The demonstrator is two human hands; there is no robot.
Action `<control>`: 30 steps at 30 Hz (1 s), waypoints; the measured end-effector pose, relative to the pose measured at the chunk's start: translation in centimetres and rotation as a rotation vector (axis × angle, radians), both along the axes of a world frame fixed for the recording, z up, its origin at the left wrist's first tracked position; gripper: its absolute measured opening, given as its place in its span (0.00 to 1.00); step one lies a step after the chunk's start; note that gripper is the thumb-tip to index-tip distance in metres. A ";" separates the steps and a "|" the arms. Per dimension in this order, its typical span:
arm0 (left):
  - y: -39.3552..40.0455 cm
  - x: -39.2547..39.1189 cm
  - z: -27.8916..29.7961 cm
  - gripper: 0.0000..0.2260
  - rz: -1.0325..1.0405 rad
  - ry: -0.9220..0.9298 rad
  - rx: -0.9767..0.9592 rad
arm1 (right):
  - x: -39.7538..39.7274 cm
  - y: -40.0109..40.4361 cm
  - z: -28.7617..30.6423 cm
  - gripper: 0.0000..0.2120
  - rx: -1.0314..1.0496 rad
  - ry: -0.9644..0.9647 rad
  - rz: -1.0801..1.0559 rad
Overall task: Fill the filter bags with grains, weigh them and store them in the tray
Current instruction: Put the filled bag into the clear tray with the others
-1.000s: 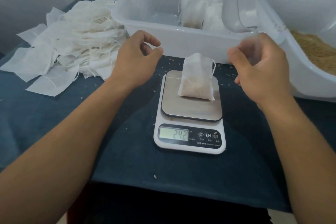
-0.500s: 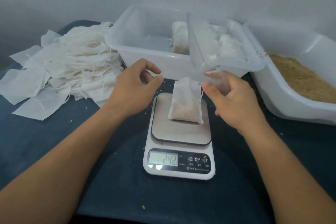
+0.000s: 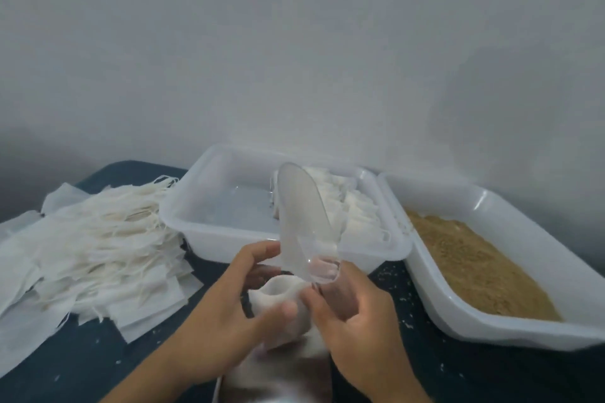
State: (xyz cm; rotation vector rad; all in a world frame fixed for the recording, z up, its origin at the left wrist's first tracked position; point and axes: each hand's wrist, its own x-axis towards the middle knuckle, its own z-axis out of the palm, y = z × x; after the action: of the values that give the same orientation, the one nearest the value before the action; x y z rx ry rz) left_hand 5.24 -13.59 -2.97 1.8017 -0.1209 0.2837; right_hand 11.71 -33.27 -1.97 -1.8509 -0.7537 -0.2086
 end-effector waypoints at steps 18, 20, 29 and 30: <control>1.1 4.0 7.3 0.03 0.220 -0.132 0.375 | 0.1 -1.6 1.9 0.16 0.247 0.065 -0.205; 1.8 5.6 8.9 0.02 0.276 -0.099 0.430 | 0.3 -2.0 2.0 0.17 0.268 0.062 -0.244; 4.9 15.0 10.7 0.04 0.364 0.142 0.743 | 0.6 -2.8 3.1 0.12 0.350 0.030 -0.303; 5.0 16.0 10.3 0.04 0.344 0.167 0.777 | 0.7 -2.8 3.0 0.12 0.352 0.037 -0.300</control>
State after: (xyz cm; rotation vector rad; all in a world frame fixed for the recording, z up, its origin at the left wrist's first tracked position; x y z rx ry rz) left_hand 21.22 -8.60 7.30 2.6138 0.2343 0.3566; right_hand 12.37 -36.07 1.07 -1.6172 -0.3803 -0.4677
